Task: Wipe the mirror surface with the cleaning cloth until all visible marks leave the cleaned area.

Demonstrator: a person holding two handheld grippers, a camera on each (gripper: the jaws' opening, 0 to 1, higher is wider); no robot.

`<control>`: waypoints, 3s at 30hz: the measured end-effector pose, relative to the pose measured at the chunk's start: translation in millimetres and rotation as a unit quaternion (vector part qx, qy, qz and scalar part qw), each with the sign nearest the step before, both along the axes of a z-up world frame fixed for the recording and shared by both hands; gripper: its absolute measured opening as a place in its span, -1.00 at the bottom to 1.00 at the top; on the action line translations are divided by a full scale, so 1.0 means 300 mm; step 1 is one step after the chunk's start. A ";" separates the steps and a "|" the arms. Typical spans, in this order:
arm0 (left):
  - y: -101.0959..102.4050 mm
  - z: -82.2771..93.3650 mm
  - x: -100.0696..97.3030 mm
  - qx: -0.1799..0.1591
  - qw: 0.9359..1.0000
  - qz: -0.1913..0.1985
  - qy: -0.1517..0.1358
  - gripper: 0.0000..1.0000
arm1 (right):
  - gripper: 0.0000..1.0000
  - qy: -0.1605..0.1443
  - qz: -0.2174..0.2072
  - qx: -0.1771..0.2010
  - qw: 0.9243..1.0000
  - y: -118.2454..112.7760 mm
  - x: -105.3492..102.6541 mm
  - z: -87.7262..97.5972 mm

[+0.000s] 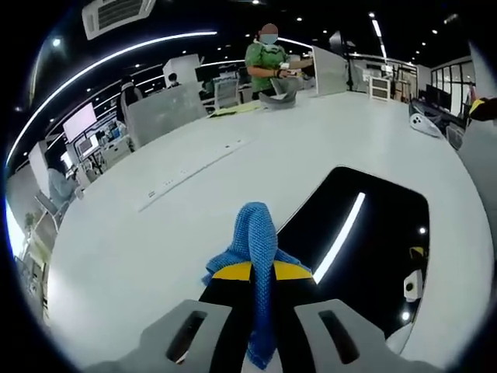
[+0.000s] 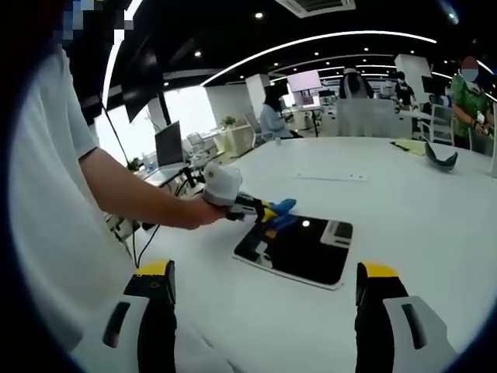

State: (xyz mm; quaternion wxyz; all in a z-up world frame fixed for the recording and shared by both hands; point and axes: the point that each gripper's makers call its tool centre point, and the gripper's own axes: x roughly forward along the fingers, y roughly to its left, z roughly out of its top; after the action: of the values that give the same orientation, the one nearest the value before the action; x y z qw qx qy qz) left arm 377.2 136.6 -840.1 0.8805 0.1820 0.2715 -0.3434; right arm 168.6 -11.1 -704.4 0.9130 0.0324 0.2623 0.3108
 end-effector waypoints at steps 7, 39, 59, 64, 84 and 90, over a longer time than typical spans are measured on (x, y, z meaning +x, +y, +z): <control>-0.016 -0.001 -0.001 0.004 1.000 -0.005 -0.002 -0.90 | 0.94 0.000 0.001 0.001 1.000 0.000 -0.002 -0.001; -0.129 0.000 -0.012 0.016 0.999 -0.050 -0.006 -0.90 | 0.90 0.000 -0.001 0.004 1.000 -0.010 -0.004 -0.003; -0.186 -0.003 -0.024 0.015 0.997 -0.069 -0.004 -0.90 | 0.92 -0.001 -0.019 0.001 1.000 -0.039 -0.001 -0.004; -0.198 -0.001 -0.027 0.015 0.997 -0.076 -0.002 -0.90 | 0.91 0.000 -0.023 0.000 1.000 -0.045 -0.009 -0.004; -0.257 -0.002 -0.041 0.017 0.996 -0.090 -0.005 -0.90 | 0.90 -0.002 -0.028 -0.001 1.000 -0.063 -0.008 0.001; -0.272 -0.003 -0.044 0.016 0.996 -0.092 -0.003 -0.90 | 0.90 0.000 -0.028 -0.001 1.000 -0.064 -0.009 -0.004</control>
State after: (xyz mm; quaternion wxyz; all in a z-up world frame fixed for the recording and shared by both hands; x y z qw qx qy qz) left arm 364.0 55.0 -841.1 0.8429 0.2209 0.2565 -0.4183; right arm 166.0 -30.4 -705.6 0.9214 0.0394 0.2618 0.2846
